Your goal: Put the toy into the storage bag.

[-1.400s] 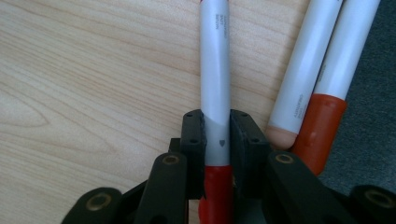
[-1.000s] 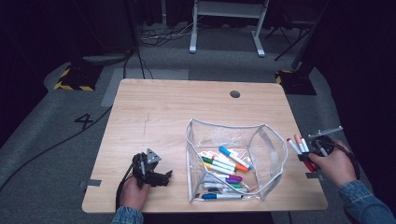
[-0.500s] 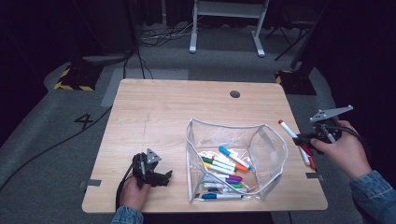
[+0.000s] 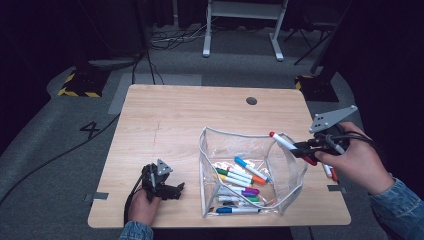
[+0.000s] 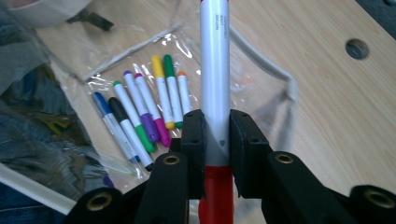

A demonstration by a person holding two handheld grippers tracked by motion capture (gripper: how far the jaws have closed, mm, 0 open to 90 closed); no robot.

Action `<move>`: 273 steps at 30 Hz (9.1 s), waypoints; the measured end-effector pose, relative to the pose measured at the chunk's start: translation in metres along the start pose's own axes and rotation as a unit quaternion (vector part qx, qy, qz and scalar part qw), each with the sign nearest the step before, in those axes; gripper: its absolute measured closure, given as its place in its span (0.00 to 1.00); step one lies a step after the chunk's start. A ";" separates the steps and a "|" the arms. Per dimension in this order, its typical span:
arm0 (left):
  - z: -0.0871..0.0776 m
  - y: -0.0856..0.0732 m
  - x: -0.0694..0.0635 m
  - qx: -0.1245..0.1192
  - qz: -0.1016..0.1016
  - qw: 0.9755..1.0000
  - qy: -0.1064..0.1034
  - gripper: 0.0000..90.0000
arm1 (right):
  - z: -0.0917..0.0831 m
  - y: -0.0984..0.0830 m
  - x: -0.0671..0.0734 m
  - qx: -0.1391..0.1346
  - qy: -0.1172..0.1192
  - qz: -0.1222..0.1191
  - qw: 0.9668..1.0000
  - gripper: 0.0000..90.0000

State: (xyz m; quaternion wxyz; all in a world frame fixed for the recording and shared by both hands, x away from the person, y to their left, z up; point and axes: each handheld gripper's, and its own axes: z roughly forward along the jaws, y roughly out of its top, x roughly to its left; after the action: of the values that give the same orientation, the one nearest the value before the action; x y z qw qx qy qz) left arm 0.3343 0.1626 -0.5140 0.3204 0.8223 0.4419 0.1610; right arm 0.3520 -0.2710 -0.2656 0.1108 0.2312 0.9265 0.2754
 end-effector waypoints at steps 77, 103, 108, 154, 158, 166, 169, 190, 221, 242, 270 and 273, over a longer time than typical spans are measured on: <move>0.001 0.001 0.000 -0.001 0.004 1.000 -0.002 0.00 | 0.082 0.050 0.042 0.014 0.071 -0.037 0.997 0.57; 0.000 0.000 0.000 0.000 0.001 1.000 -0.002 0.00 | 0.023 -0.096 -0.103 -0.021 -0.132 0.214 0.968 0.61; 0.000 0.000 0.000 0.000 0.001 1.000 -0.002 0.00 | 0.044 -0.127 -0.117 0.016 -0.145 0.237 0.961 0.63; 0.000 0.000 0.000 0.000 0.001 1.000 -0.002 0.00 | 0.111 -0.178 -0.128 0.076 -0.129 0.312 0.938 0.86; 0.000 0.000 0.000 0.000 0.001 1.000 -0.002 0.00 | 0.095 -0.162 -0.123 0.058 -0.123 0.290 0.947 0.86; 0.000 0.000 0.000 0.000 0.001 1.000 -0.002 0.00 | 0.060 -0.122 -0.099 0.021 -0.103 0.237 0.966 0.86; 0.000 0.000 0.000 0.000 0.001 1.000 -0.002 0.00 | 0.046 -0.107 -0.089 0.008 -0.092 0.219 0.971 0.86; 0.000 0.000 0.000 0.000 0.001 1.000 -0.002 0.00 | -0.025 -0.040 -0.022 -0.057 -0.056 0.052 0.995 0.86; 0.001 0.001 0.000 -0.001 0.004 1.000 -0.001 0.00 | 0.047 0.033 0.074 0.044 0.104 -0.161 0.981 0.86; 0.001 0.001 0.000 -0.001 0.004 1.000 -0.002 0.00 | 0.097 0.040 0.091 0.134 0.151 -0.220 0.954 0.86; 0.001 0.001 0.000 0.000 0.005 1.000 -0.003 0.00 | 0.157 0.036 0.094 0.187 0.160 -0.176 0.953 0.66; 0.001 0.001 0.000 0.000 0.004 1.000 -0.003 0.00 | 0.144 0.040 0.089 0.140 0.146 -0.161 0.966 0.59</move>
State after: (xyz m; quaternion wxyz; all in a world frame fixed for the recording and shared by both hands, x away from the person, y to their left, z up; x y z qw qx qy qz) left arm 0.3356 0.1620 -0.5140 0.3208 0.8246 0.4375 0.1602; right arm 0.3376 -0.1314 -0.3686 -0.0166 0.0492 0.9870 0.1518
